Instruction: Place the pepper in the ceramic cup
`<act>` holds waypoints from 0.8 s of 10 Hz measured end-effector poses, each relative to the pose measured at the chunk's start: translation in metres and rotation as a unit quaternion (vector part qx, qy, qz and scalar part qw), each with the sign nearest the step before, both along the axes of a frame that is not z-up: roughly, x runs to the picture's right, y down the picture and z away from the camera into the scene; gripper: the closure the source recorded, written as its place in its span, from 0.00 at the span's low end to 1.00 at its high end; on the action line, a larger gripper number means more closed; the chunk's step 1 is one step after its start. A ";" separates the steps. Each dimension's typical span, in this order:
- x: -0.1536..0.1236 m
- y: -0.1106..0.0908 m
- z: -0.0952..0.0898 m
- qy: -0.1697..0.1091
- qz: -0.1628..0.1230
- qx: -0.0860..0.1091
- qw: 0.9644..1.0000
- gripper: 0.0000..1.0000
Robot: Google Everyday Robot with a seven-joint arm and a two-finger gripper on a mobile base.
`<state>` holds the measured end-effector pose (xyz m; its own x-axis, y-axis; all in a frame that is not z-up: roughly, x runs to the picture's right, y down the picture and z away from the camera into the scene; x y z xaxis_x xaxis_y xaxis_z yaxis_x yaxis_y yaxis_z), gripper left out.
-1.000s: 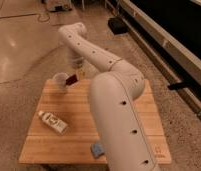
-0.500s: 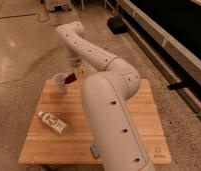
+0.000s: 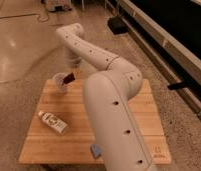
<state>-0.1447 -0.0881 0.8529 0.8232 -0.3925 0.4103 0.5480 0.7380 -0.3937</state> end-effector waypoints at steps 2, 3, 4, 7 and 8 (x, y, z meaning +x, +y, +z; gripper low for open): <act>-0.015 0.003 0.007 -0.026 0.031 0.021 0.999 1.00; -0.014 0.000 0.012 -0.034 0.047 0.035 0.998 1.00; -0.016 -0.003 0.015 -0.038 0.055 0.044 0.997 1.00; -0.034 -0.020 0.022 -0.055 0.073 0.073 0.993 1.00; -0.035 -0.026 0.026 -0.057 0.077 0.078 0.992 1.00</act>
<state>-0.1794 -0.1138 0.8784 0.8303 -0.3313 0.4482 0.4578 0.8641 -0.2094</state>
